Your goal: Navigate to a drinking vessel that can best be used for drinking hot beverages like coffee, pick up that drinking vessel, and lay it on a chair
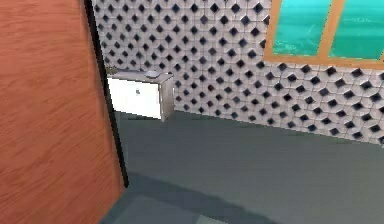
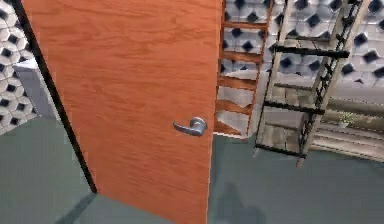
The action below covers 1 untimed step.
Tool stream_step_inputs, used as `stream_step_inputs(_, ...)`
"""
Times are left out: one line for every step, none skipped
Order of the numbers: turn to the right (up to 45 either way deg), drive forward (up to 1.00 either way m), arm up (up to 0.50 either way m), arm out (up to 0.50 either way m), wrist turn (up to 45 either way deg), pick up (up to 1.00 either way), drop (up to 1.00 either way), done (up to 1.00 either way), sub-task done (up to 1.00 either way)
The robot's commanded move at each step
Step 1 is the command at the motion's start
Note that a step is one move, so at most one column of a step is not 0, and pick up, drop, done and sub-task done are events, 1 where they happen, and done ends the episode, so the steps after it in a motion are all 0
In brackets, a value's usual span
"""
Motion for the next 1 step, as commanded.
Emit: stream_step_inputs(0.0, 1.00, 0.00, 0.00, 0.0, 0.00, 0.00, 0.00, 0.00)
